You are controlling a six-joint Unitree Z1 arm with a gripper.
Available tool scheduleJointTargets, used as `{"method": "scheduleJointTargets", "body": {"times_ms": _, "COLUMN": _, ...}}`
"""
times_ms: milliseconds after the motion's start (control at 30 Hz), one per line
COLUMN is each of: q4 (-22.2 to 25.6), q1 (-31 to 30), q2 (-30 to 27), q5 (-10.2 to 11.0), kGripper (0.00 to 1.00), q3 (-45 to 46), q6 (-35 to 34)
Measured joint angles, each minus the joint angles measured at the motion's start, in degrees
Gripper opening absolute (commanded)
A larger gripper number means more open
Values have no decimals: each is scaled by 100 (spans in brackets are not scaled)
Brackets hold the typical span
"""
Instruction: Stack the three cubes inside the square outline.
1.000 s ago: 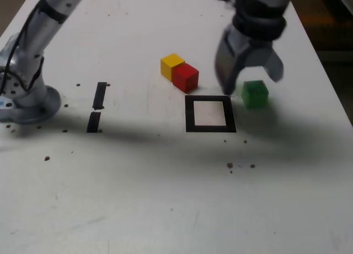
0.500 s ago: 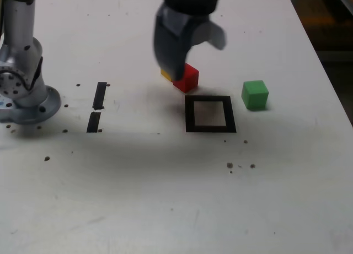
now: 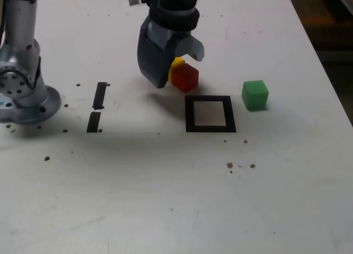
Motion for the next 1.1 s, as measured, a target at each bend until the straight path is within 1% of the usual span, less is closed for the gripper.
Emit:
{"method": "scheduleJointTargets", "body": {"times_ms": 133, "q4": -36, "q1": 5, "q2": 188, "q5": -40, "kGripper": 94, "q3": -141, "q6": -1}}
{"method": "scheduleJointTargets", "body": {"times_ms": 367, "q4": -113, "q1": 23, "q2": 396, "q5": -127, "kGripper": 83, "q3": -217, "q6": -35}}
{"method": "scheduleJointTargets", "body": {"times_ms": 467, "q4": -115, "q1": 62, "q2": 398, "q5": -139, "kGripper": 76, "q3": -213, "q6": -57}}
{"method": "scheduleJointTargets", "body": {"times_ms": 567, "q4": -129, "q1": 99, "q2": 401, "q5": -147, "kGripper": 65, "q3": -209, "q6": -60}}
{"method": "scheduleJointTargets", "body": {"times_ms": 667, "q4": -157, "q1": 132, "q2": 409, "q5": -164, "kGripper": 57, "q3": -203, "q6": -60}}
{"method": "scheduleJointTargets", "body": {"times_ms": 767, "q4": -193, "q1": 144, "q2": 416, "q5": -178, "kGripper": 52, "q3": -179, "q6": -59}}
{"method": "scheduleJointTargets", "body": {"times_ms": 933, "q4": -335, "q1": 156, "q2": 461, "q5": -196, "kGripper": 47, "q3": -151, "q6": -58}}
{"method": "scheduleJointTargets", "body": {"times_ms": 1100, "q4": -506, "q1": 158, "q2": 470, "q5": -171, "kGripper": 33, "q3": -138, "q6": -11}}
